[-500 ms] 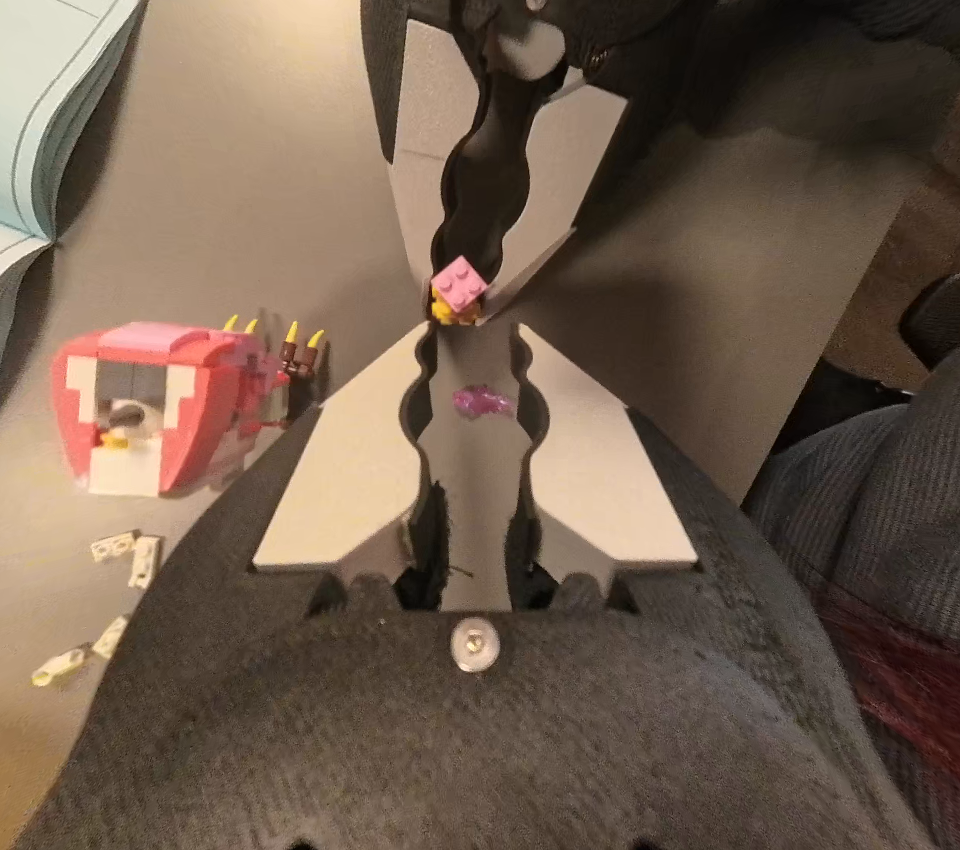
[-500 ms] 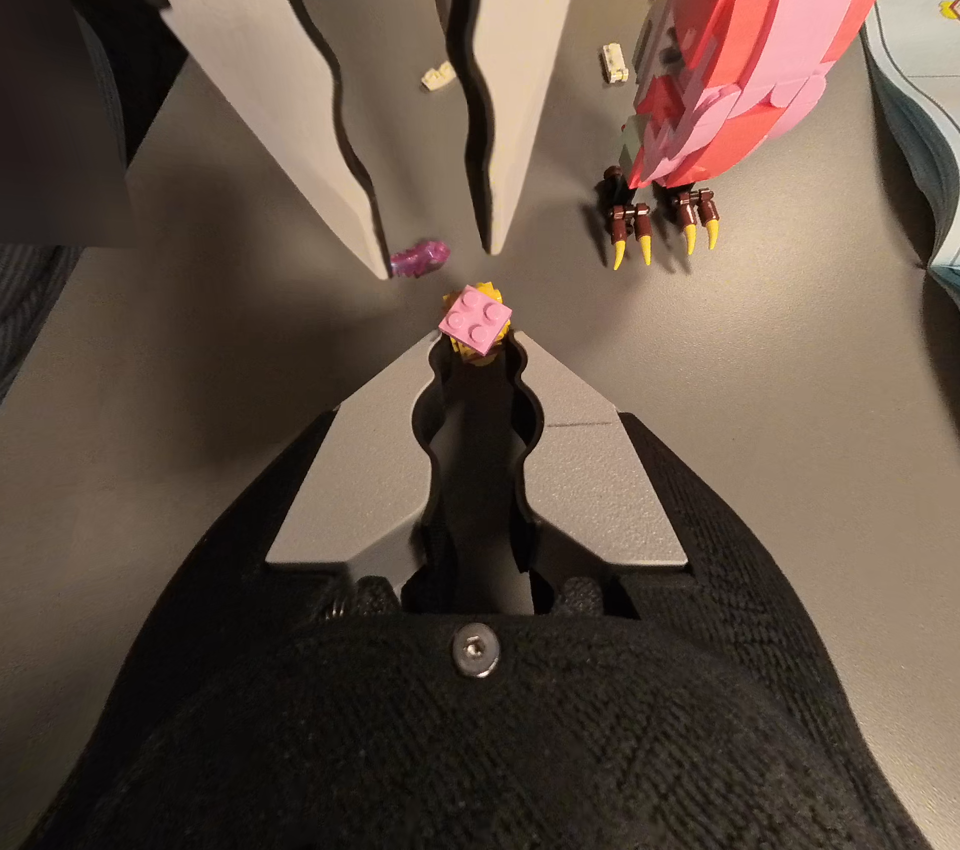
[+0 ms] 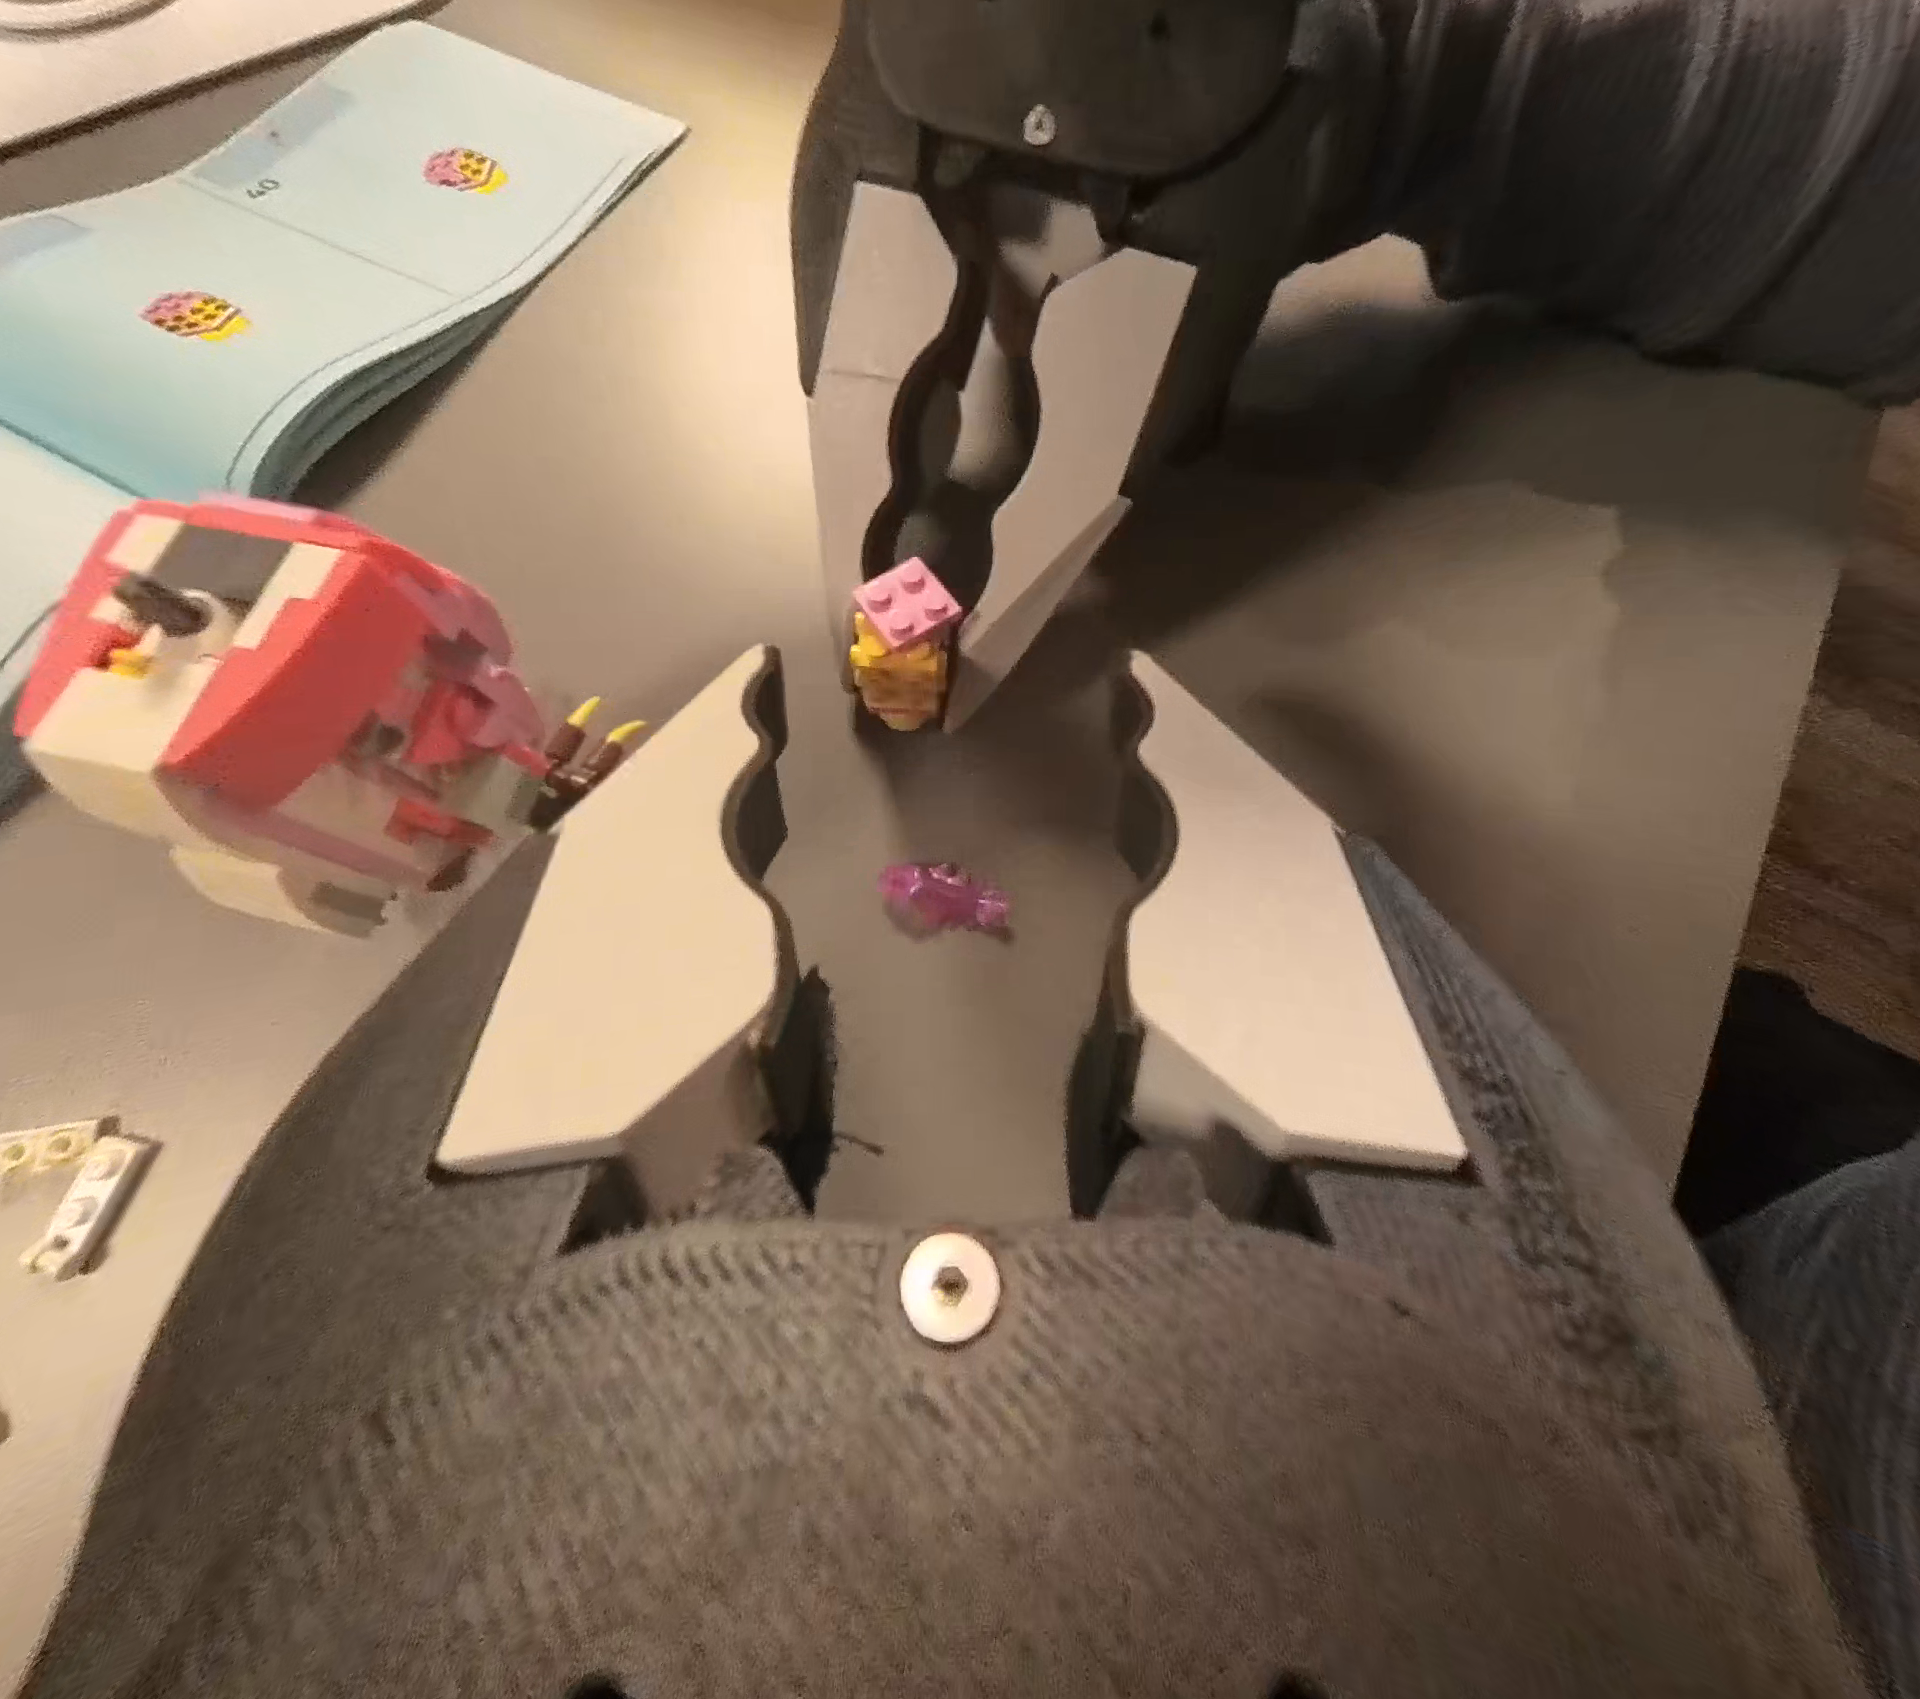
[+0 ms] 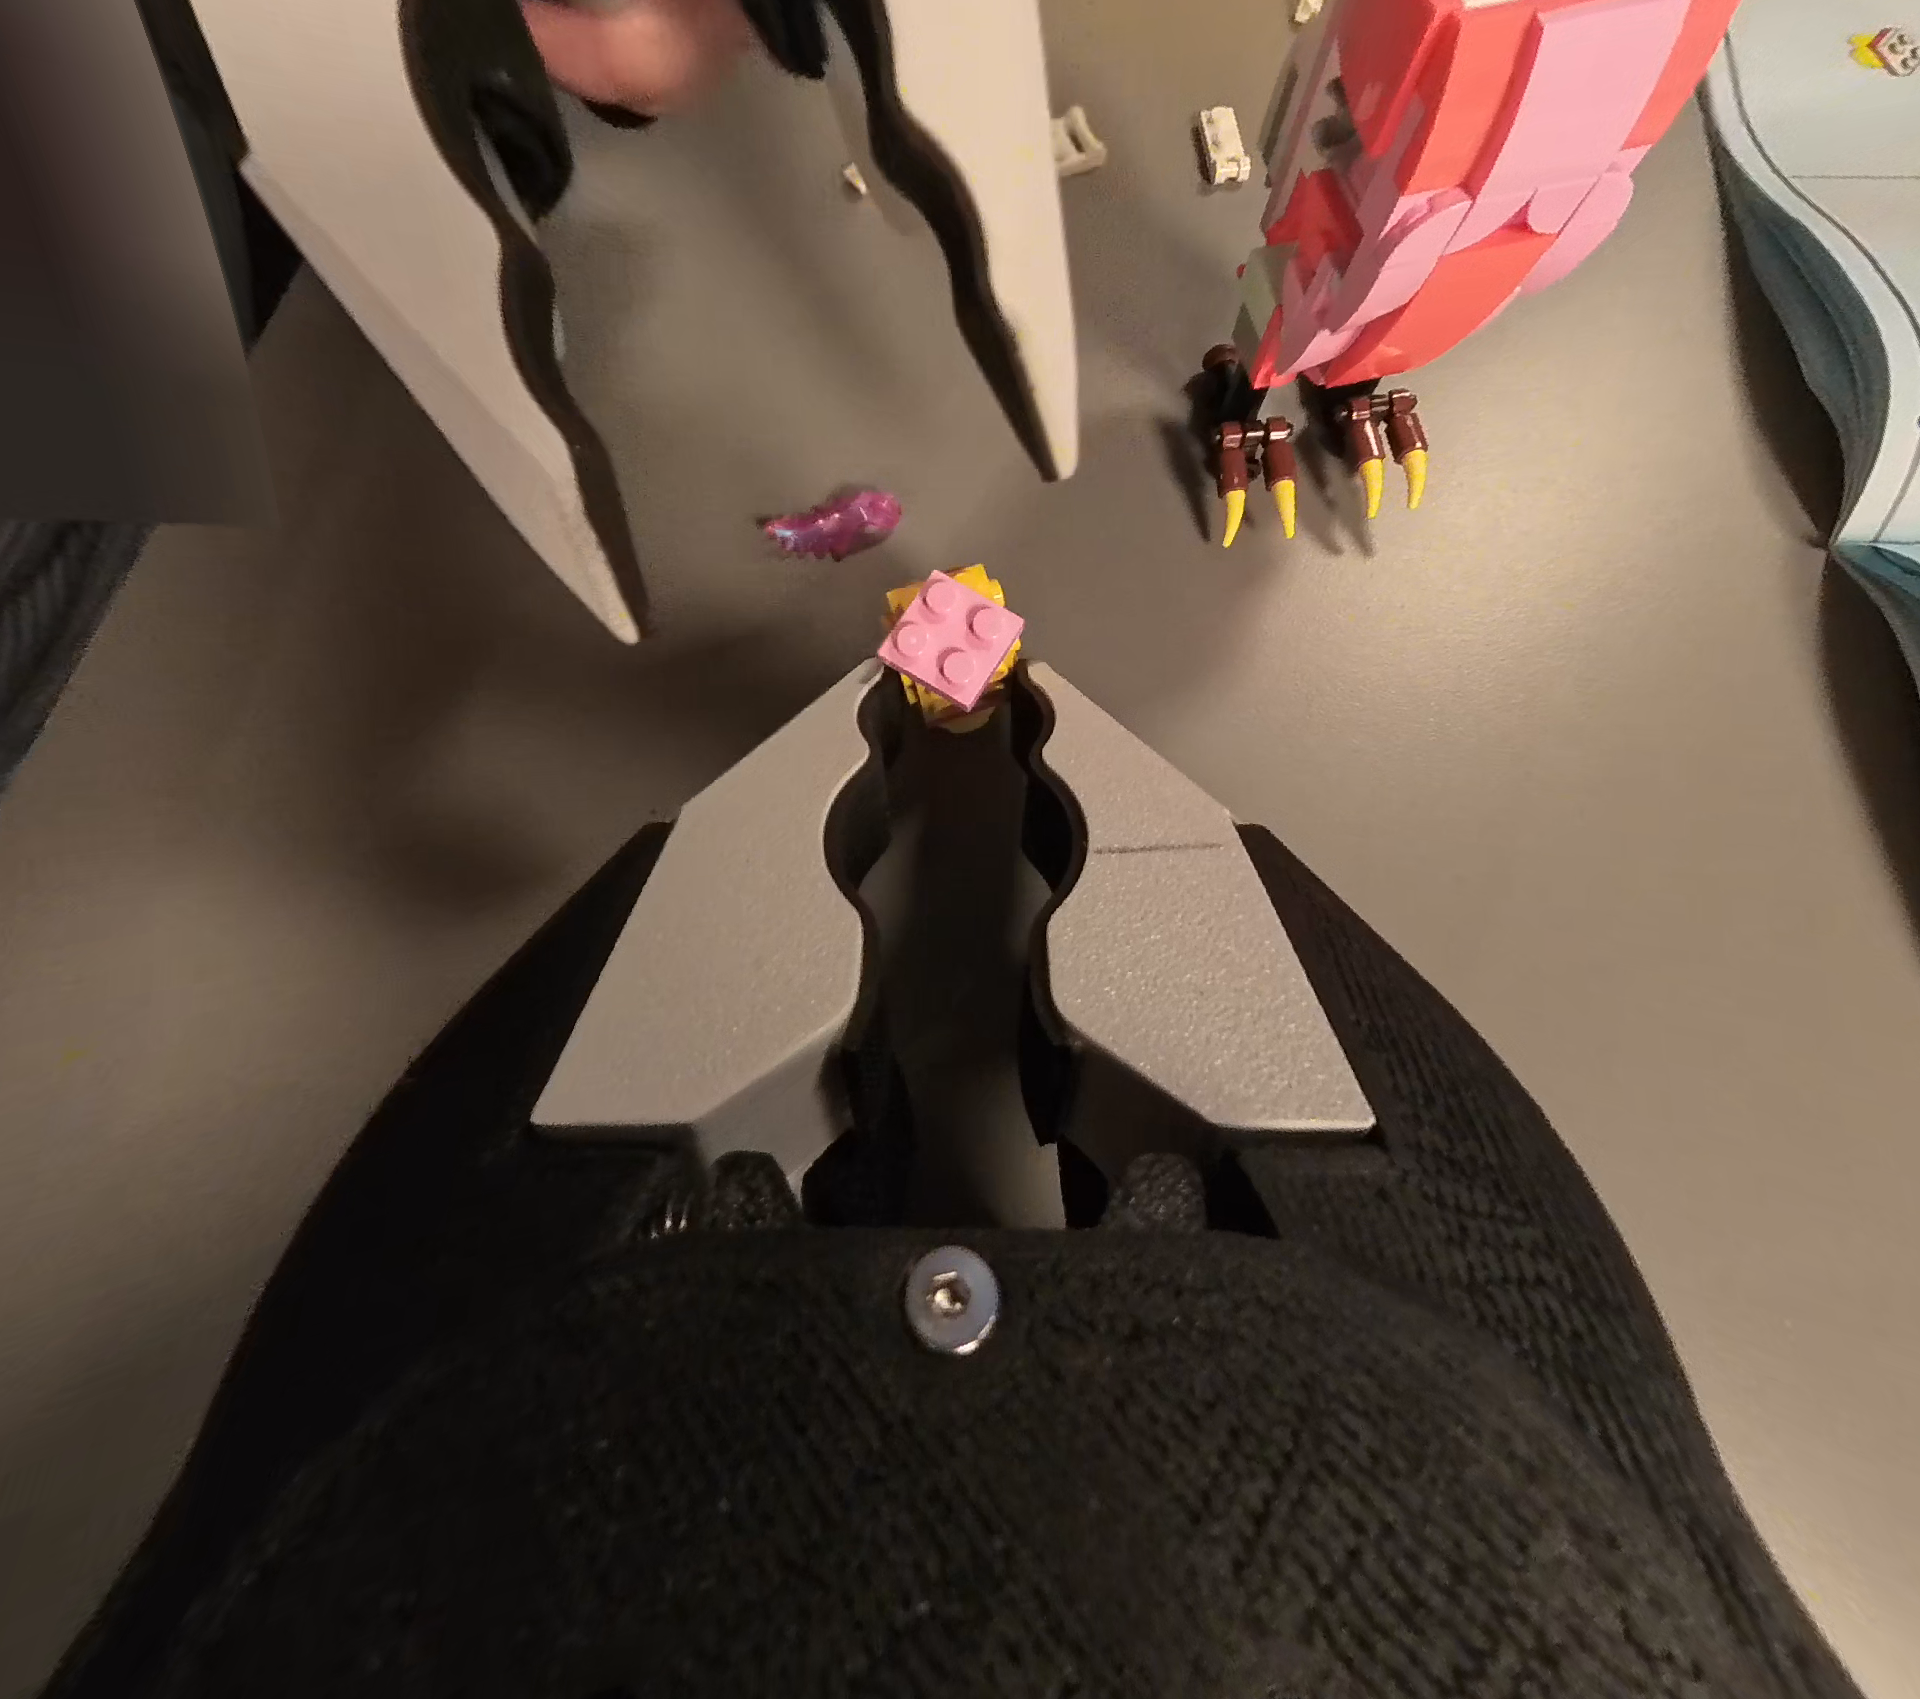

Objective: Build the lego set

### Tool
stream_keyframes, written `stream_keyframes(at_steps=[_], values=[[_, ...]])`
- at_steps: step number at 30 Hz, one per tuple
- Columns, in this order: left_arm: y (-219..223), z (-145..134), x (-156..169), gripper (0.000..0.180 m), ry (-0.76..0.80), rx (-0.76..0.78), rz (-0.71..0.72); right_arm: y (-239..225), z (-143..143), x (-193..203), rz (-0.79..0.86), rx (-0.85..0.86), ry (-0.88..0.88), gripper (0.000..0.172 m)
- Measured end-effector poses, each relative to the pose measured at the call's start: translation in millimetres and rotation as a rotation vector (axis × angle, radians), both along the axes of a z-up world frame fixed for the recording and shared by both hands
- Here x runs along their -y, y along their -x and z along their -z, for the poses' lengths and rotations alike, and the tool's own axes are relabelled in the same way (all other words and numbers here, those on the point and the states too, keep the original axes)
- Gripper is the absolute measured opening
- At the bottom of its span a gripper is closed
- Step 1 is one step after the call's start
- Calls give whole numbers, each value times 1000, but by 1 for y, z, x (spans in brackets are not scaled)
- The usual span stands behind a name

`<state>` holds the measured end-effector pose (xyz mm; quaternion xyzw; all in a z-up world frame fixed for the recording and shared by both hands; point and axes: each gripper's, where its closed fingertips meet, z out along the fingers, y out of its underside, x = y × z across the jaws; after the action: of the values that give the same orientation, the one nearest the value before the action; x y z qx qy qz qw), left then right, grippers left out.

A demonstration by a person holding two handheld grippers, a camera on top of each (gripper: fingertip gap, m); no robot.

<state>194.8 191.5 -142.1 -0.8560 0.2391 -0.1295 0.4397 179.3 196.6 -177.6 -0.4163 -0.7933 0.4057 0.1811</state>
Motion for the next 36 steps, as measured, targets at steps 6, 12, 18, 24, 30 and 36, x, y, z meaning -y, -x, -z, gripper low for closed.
stream_keyframes(at_steps=[6,12,18,24,30,36], values=[[4,9,5,62,41,22,1,0,2,0,25,-4,-38,20],[6,13,5,61,68,39,40,-2,4,-1,59,-9,-63,33],[4,22,-3,52,102,29,86,-9,-3,-4,102,-25,-13,44],[2,30,-11,43,131,40,117,-10,-29,-2,189,-106,199,32],[-1,39,-11,22,140,45,141,-7,-30,-3,232,-90,240,18],[1,40,-10,19,115,8,172,-24,-26,-27,268,-91,135,29]])
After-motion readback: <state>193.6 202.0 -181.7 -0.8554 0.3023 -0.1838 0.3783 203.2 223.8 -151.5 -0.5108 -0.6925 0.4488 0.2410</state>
